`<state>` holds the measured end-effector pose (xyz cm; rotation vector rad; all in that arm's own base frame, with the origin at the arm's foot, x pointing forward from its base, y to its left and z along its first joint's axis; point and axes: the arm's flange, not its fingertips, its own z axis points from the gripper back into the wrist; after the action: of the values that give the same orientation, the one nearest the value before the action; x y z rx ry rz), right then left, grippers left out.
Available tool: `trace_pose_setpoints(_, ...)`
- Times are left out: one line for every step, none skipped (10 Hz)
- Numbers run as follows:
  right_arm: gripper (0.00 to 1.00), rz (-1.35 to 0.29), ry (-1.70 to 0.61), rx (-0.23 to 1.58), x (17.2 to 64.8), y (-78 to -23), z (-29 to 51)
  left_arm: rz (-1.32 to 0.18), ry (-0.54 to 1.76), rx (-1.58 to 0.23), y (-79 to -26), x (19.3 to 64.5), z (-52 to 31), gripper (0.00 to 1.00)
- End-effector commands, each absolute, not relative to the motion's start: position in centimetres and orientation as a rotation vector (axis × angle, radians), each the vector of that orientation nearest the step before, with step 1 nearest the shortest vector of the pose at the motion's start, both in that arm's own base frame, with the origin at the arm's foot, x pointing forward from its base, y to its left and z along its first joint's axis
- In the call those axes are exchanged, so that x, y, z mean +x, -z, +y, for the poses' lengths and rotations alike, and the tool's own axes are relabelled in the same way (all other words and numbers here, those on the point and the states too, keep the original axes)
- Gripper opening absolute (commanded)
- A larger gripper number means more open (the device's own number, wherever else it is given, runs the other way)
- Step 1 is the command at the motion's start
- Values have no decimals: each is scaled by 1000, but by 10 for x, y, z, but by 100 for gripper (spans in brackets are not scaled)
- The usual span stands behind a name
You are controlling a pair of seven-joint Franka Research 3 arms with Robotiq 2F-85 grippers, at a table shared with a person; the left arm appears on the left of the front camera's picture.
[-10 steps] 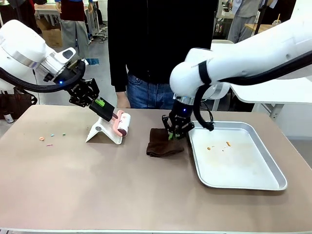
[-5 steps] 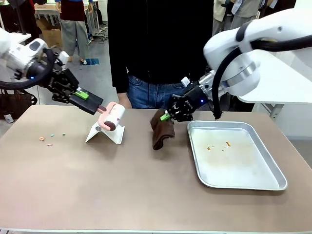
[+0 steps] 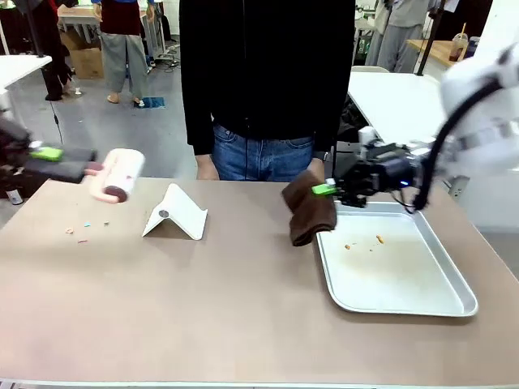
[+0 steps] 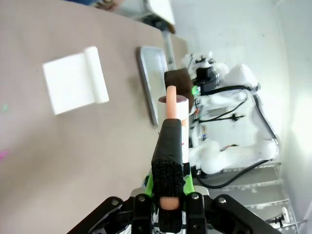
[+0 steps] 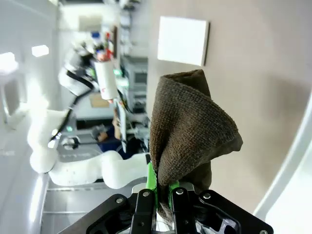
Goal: Clean the surface of the table.
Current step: Hold the Lint Roller with your left hand and the towel with your right hand.
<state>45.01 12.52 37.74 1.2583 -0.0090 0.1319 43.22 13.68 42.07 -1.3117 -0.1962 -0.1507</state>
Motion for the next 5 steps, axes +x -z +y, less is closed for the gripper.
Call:
trace_pose_setpoints(0, -181, -70, 1365, 399, -377, 72, -245, 149, -1438, -398, 408, 178, 10)
trace_pose_setpoints(0, -233, -13, 1388, 387, -376, 43, -212, 211, -1461, -387, 399, 203, 10)
trace_pose_setpoints(0, -261, 44, 1409, 380, -376, 11, -184, 173, -1468, -376, 397, 228, 10)
trace_pose_setpoints(0, -263, 50, 1442, 377, -377, -14, -185, 149, -1470, -368, 396, 248, 10)
trace_pose_setpoints(0, -271, 94, 1477, 376, -376, -39, -180, 108, -1482, -360, 394, 268, 10)
